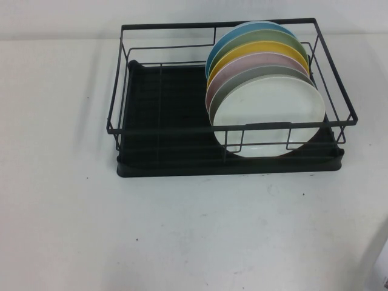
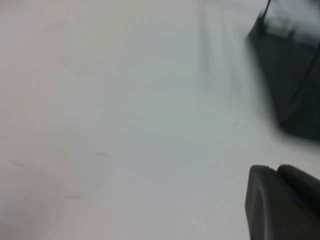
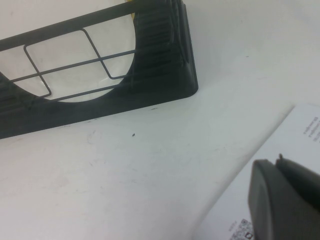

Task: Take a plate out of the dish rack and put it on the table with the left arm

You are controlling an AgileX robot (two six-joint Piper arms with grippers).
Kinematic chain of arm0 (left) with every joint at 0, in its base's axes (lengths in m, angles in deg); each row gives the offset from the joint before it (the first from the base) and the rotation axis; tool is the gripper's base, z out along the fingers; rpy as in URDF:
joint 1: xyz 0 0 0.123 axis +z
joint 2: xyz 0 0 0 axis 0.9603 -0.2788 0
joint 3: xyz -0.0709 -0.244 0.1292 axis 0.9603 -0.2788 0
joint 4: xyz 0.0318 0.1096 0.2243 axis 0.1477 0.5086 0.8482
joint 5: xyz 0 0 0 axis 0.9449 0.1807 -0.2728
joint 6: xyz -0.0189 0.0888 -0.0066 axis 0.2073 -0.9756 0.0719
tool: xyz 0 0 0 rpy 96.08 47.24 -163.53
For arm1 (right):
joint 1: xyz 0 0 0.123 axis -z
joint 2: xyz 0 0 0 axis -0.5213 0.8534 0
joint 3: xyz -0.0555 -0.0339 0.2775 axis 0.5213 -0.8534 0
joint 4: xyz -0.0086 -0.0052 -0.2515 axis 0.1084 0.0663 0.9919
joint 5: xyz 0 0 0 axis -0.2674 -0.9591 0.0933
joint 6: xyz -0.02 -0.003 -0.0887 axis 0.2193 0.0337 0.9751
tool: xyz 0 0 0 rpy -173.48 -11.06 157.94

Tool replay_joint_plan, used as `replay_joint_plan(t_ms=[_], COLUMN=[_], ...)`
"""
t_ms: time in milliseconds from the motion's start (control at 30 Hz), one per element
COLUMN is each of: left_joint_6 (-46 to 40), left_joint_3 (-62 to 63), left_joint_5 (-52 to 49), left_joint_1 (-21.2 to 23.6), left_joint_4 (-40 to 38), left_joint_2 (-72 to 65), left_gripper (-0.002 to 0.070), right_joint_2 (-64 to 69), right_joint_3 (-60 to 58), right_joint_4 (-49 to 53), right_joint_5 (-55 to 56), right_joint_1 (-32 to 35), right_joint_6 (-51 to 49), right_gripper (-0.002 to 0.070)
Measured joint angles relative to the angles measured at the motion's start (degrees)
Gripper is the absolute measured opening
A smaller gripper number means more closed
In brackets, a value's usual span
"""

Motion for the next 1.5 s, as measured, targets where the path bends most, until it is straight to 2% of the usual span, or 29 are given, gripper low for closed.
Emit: replay_joint_plan(t_ms=[133, 200, 500, 600, 700, 767, 933, 1033, 1133, 1233, 1367, 1500], left_joint_6=[11.14, 13.25, 13.31, 8.41, 1.7, -4.5, -28.66, -34.55, -41.5, -49.44, -53.07, -54.4], left_joint_3=[-0.09, -0.09, -0.09, 2.97, 12.33, 19.6, 40.35, 51.08, 62.08, 71.68, 83.1, 91.85], left_joint_5=[6.21, 8.16, 8.91, 0.08, -10.87, -17.64, -34.34, -37.88, -42.03, -47.92, -51.48, -51.81], left_joint_1=[0.0, 0.0, 0.05, 0.05, 0.05, 0.05, 0.05, 0.05, 0.05, 0.05, -0.1, -4.58], left_joint_4=[-20.42, -25.02, -28.69, -27.43, -22.7, -19.14, -15.23, -15.1, -18.25, -24.77, -31.1, -31.09], left_joint_2=[0.0, 0.0, 0.0, -0.59, -5.87, -11.05, -26.01, -34.3, -43.3, -53.27, -64.43, -74.38], left_gripper=[-0.0004, -0.0004, -0.0003, -0.0004, -0.0003, -0.0004, -0.0004, -0.0004, -0.0004, -0.0004, -0.0004, -0.0004], right_joint_2=[0.0, 0.0, 0.0, 0.0, 0.0, 0.0, 0.0, 0.0, 0.0, 0.0, 0.0, 0.0], right_joint_3=[0.0, 0.0, 0.0, 0.0, 0.0, 0.0, 0.0, 0.0, 0.0, 0.0, 0.0, 0.0], right_joint_4=[0.0, 0.0, 0.0, 0.0, 0.0, 0.0, 0.0, 0.0, 0.0, 0.0, 0.0, 0.0], right_joint_5=[0.0, 0.0, 0.0, 0.0, 0.0, 0.0, 0.0, 0.0, 0.0, 0.0, 0.0, 0.0], right_joint_1=[0.0, 0.0, 0.0, 0.0, 0.0, 0.0, 0.0, 0.0, 0.0, 0.0, 0.0, 0.0], right_joint_6=[0.0, 0.0, 0.0, 0.0, 0.0, 0.0, 0.0, 0.0, 0.0, 0.0, 0.0, 0.0], right_gripper=[-0.0018, -0.0018, -0.0018, -0.0018, -0.0018, -0.0018, -0.0018, -0.0018, -0.0018, -0.0018, -0.0018, -0.0018])
